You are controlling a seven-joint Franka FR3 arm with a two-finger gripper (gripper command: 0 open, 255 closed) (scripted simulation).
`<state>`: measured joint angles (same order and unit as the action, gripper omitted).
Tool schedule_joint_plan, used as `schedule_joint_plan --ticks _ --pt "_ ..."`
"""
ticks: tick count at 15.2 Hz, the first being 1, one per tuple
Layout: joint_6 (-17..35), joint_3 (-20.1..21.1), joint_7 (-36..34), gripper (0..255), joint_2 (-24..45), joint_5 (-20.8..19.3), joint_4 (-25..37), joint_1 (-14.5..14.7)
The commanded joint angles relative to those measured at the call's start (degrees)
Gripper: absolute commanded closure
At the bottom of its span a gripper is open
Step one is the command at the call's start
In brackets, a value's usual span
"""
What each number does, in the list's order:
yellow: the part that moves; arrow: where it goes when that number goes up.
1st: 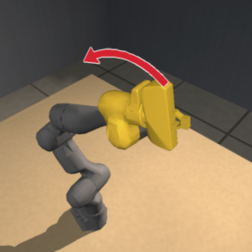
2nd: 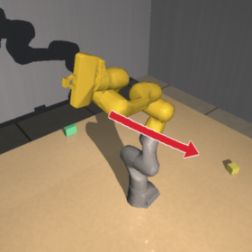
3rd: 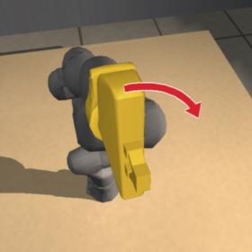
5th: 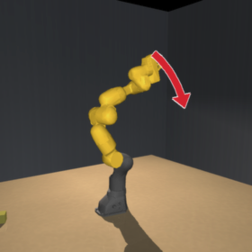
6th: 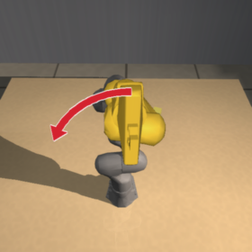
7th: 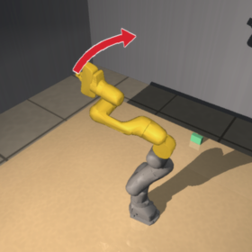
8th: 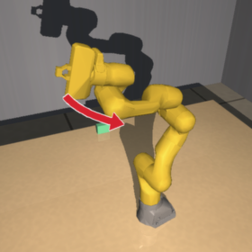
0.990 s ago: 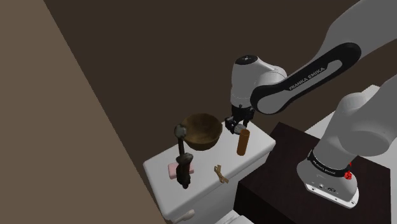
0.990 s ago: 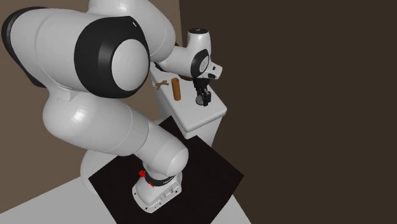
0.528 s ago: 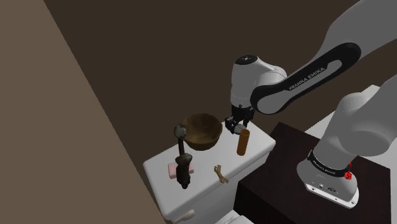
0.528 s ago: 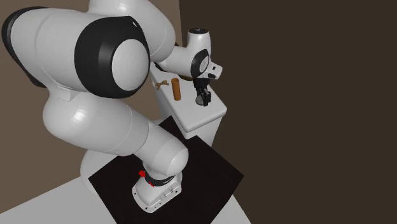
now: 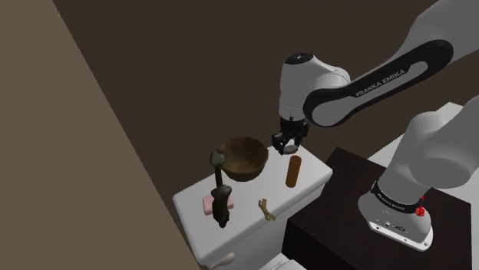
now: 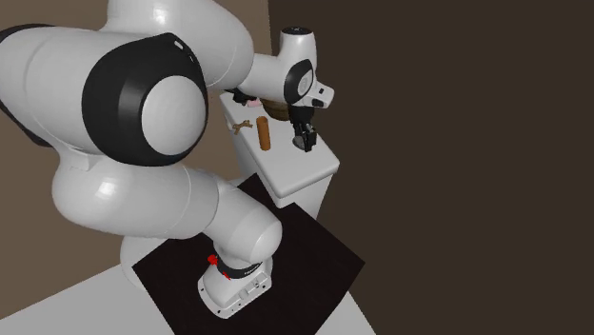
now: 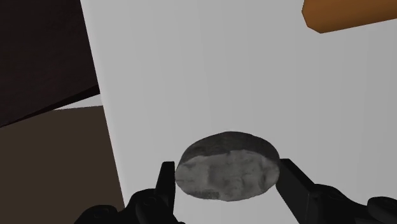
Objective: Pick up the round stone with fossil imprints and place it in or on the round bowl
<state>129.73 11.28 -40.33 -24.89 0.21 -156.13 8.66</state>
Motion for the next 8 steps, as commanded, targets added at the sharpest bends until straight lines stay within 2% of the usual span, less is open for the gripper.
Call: schedule_joint_plan --ticks 1,8 --pt "-2.2 -0.2 0.3 255 -1.5 0.2 0.7 0.1" --pt "-8.8 -0.8 1.0 255 -4.8 0.5 4.0 0.4"
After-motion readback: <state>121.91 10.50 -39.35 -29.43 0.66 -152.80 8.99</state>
